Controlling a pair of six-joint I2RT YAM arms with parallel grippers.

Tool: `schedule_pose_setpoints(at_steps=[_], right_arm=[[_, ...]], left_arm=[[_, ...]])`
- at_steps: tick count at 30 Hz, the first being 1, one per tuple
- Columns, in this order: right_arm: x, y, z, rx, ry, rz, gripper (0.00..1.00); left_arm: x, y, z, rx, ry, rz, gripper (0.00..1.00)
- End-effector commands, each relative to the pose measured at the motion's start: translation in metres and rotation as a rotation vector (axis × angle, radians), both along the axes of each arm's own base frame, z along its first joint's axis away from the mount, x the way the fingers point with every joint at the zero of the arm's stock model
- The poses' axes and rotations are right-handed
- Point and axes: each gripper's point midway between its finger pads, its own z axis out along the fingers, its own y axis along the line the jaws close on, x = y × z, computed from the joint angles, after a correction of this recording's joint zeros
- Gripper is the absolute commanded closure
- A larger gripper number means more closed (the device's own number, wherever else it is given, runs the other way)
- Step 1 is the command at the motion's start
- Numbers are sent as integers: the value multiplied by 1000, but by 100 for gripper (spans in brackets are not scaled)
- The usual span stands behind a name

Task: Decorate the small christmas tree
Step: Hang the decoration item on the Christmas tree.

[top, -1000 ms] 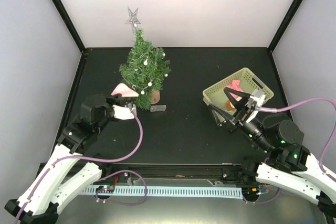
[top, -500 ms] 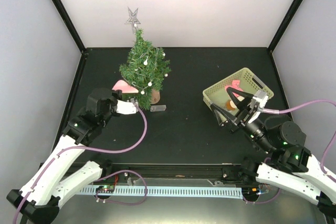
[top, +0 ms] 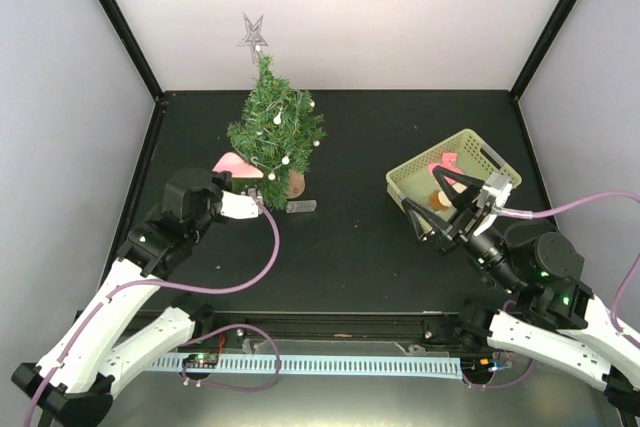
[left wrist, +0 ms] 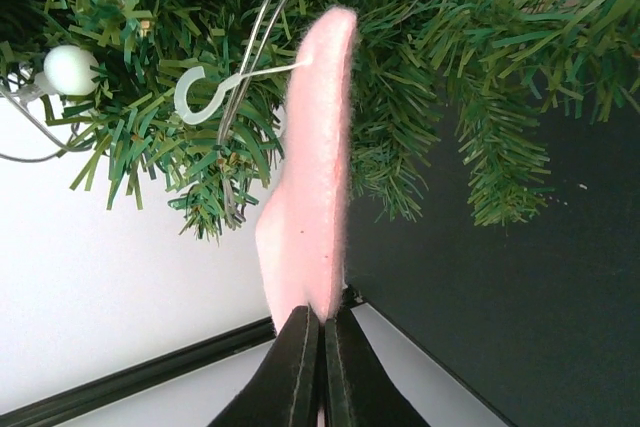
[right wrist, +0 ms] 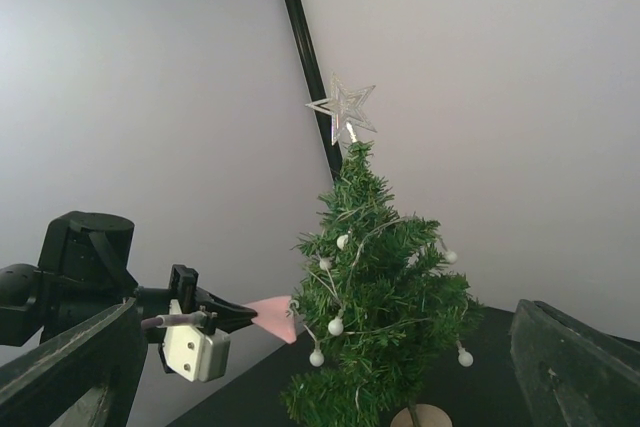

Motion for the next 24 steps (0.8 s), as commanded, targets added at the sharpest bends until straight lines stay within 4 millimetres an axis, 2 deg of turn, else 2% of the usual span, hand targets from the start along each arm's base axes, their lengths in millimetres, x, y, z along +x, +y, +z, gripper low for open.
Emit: schedule_pose_setpoints(at_steps=[1,12,24], right_arm=[[2,-4,3,17,-18,-21,0],[0,-7,3,23,-18,-21,0],[0,-10,1,26,-19,-29,0]], left_arm=[[-7,-6,-3,22,16,-62,98],[-6,-8,-15,38,57,-61,98],[0,-6,-4,50,21,-34,98]])
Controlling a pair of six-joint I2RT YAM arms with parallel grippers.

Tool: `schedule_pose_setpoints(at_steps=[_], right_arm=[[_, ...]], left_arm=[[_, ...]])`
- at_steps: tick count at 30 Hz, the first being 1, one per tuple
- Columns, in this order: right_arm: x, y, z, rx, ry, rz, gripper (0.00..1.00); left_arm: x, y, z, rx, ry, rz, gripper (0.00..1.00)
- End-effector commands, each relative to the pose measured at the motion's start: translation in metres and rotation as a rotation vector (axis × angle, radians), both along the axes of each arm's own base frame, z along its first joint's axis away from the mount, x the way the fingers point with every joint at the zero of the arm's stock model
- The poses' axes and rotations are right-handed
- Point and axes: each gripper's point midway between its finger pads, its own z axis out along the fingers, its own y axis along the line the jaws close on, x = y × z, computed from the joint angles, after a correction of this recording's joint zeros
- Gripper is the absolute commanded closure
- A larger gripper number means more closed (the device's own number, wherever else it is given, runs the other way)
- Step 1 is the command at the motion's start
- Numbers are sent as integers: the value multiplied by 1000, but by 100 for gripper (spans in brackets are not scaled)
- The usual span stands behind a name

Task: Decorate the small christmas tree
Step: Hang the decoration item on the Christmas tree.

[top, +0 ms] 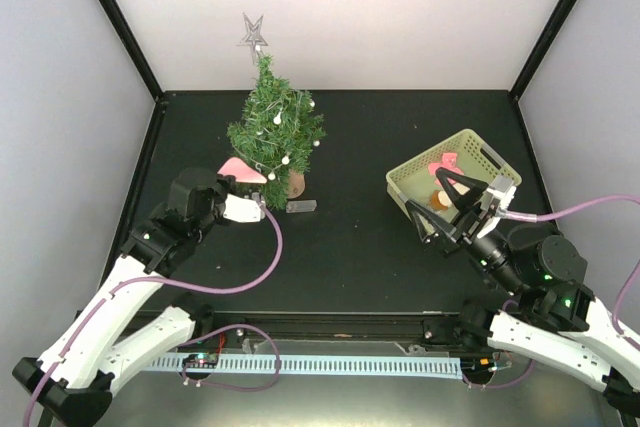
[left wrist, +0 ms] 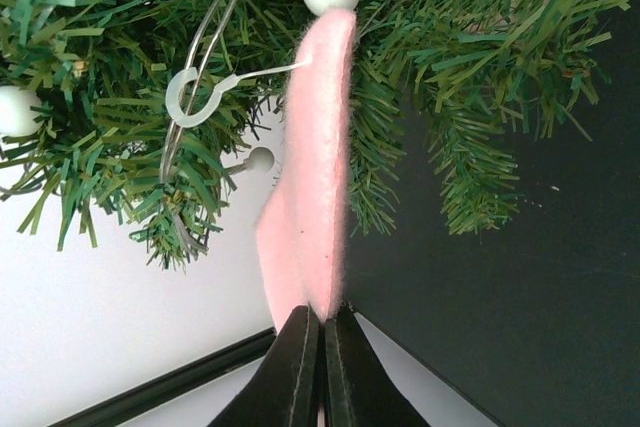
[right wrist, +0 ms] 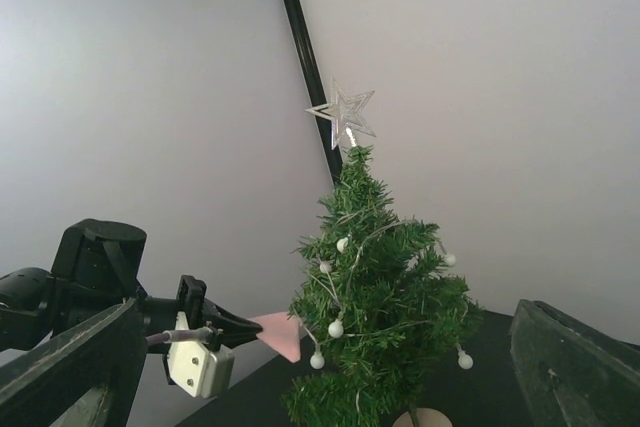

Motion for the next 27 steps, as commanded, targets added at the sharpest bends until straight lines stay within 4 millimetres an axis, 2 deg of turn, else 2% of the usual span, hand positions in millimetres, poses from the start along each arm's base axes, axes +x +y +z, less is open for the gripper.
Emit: schedule_pose_setpoints(at_steps=[1,9,14,20,27], right_arm=[[3,-5,0,8,-9,-28,0],[3,-4,-2,7,-9,-29,0],[4,-4,-3,1,-7,-34,0],[3,-5,-2,6,-11,-34,0],[3,-5,-2,11,-10,-30,0]], left_arm=[[4,0,10,22,-26,7,98],[8,-2,16,30,-41,9,99],[2,-11,37,-54,-95,-34,99],[-4,-14,53,-77,-122,-58,98],[-1,-18,71,-78,-169,-78,98]])
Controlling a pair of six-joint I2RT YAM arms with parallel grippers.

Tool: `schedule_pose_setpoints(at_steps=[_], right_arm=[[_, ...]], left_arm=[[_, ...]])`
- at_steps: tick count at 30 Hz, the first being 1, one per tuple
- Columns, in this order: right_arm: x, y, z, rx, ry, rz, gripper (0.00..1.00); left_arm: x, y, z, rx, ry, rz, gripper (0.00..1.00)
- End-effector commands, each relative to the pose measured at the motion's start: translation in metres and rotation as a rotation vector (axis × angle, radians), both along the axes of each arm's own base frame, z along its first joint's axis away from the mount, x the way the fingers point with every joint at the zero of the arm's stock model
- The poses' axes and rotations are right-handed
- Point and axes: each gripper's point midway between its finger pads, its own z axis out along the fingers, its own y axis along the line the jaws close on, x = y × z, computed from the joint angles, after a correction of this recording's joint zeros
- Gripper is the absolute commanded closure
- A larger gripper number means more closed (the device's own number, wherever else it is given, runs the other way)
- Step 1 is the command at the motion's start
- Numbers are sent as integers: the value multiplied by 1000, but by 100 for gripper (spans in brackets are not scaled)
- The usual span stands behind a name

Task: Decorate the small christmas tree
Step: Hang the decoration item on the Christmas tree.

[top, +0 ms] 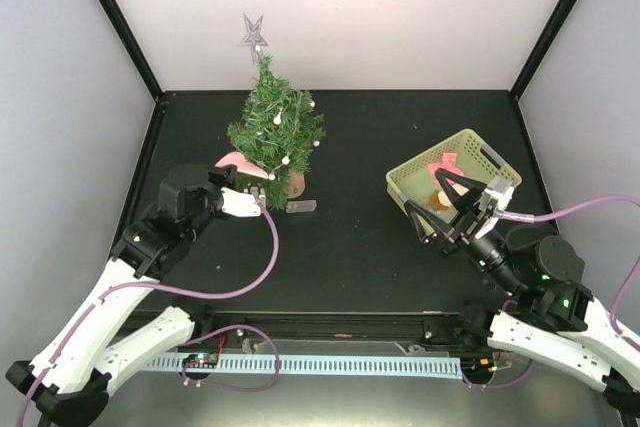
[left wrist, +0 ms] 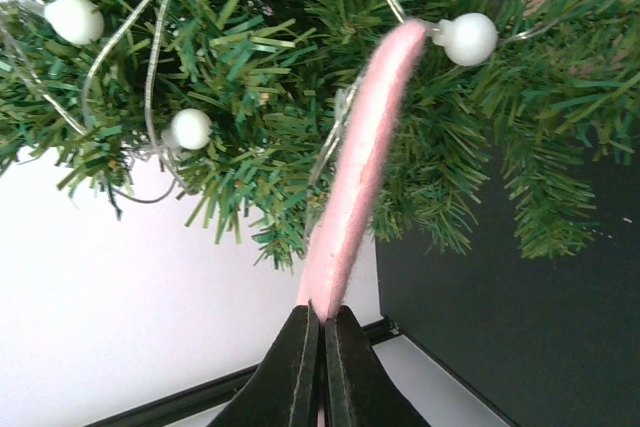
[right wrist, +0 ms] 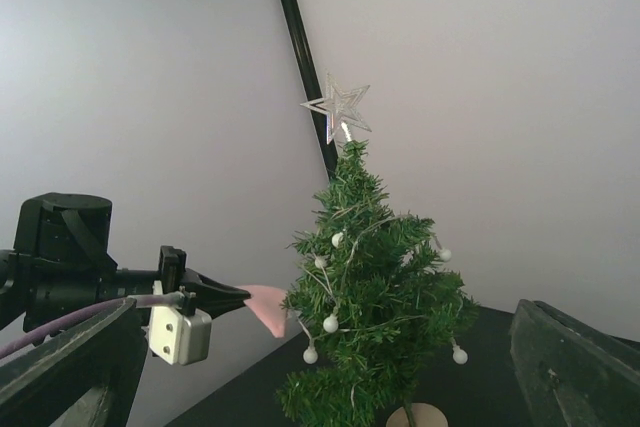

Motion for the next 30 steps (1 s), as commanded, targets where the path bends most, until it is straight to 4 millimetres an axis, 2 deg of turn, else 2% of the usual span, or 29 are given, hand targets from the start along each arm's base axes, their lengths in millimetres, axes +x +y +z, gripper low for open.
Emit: schedule_pose_setpoints(at_steps=[1,6,12,17,22,30], right_arm=[[1,-6,4,21,-14,-24,0],[1,-6,4,19,-14,-27,0],[2,-4,2,17,-12,-22,0],[1,-5,2,18,-12,-22,0],[1,-5,2,19,-11,-21,0],[2,-1,1,16,-7,-11,0]], left_arm=[[1,-7,34,-28,-87,-35,98],[-1,-9,40,-21,-102,-48,98],[-9,-7,36,-37,-88,-56,98],[-20,-1,21,-60,-58,-45,99],[-33,7,-3,-85,-4,-27,98],[-38,9,-7,-106,0,-27,98]])
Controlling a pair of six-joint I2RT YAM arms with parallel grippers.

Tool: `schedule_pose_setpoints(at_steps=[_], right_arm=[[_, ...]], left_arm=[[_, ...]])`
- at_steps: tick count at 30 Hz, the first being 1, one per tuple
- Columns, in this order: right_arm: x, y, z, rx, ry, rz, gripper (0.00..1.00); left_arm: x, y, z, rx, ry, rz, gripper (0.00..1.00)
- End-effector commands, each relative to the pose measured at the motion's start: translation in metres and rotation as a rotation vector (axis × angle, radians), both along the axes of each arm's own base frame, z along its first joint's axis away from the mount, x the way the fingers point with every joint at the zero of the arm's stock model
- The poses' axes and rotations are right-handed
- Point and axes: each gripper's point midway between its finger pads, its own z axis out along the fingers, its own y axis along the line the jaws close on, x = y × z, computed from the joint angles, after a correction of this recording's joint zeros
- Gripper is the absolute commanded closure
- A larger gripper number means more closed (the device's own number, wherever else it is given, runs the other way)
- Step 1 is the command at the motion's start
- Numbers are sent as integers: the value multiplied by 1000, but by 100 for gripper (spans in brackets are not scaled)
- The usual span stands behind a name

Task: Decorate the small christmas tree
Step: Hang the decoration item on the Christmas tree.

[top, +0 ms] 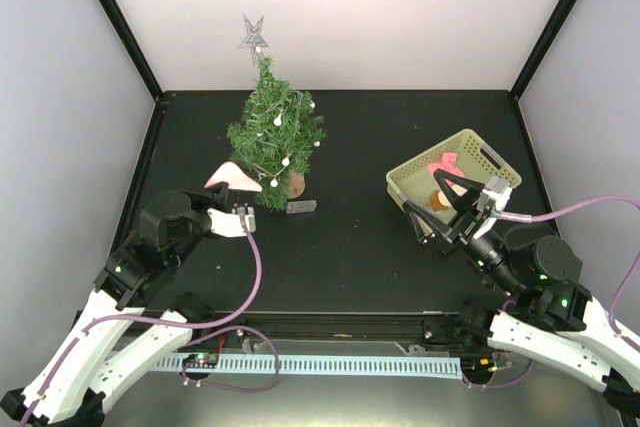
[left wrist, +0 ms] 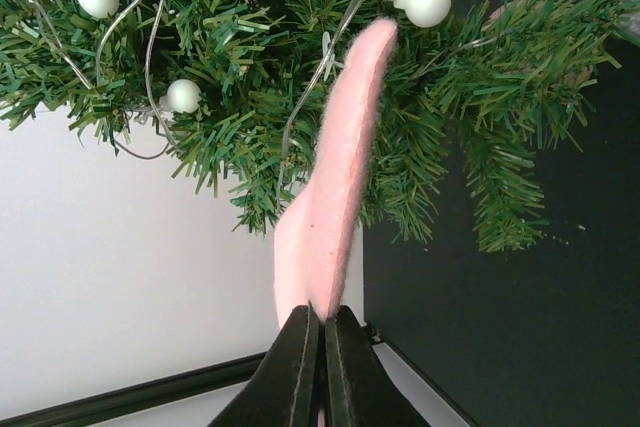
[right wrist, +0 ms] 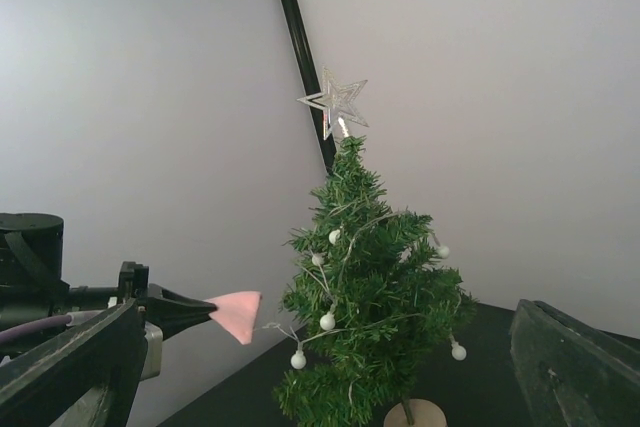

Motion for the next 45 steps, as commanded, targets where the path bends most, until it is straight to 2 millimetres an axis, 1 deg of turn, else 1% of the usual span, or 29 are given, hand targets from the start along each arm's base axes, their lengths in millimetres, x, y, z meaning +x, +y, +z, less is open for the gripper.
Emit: schedule_pose_setpoints(at_steps=[1,8,15,24,25,27,30,31,33,37,41,43,45], right_arm=[[1,-3,5,25,-12,-10,0],[1,-4,5,26,-13,-14,0],[2,-3,5,14,-20,-21,0],[3,-2,3,4,-21,-26,0],[3,-2,4,6,-22,-26,0],[3,-1,4,6,-22,-24,0],[4,-1,3,3,-19,-25,0],[4,0,2,1,-19,-25,0],[4,1,0,-4,-17,-24,0],[7,4,-8,-30,1,-30,0],[10,7,-15,-57,24,-34,0],[11,7,-18,-65,37,-38,0],[13,7,-22,-75,60,-46,0]], left_arm=[[-2,-3,-4,-19,24,-9,99],[0,-5,-33,-1,88,1,98],[1,-8,-67,24,171,-3,99],[4,-4,-93,81,232,26,98],[4,-4,-94,83,233,27,96],[4,-3,-97,89,238,29,89],[4,-3,-97,89,239,30,85],[3,-3,-98,90,243,31,81],[-1,-3,-97,101,257,17,71],[-3,-5,-74,6,232,30,60],[-9,-8,-60,-105,225,36,45],[-13,-14,-52,-196,241,27,44],[-16,-25,-37,-343,255,14,42]])
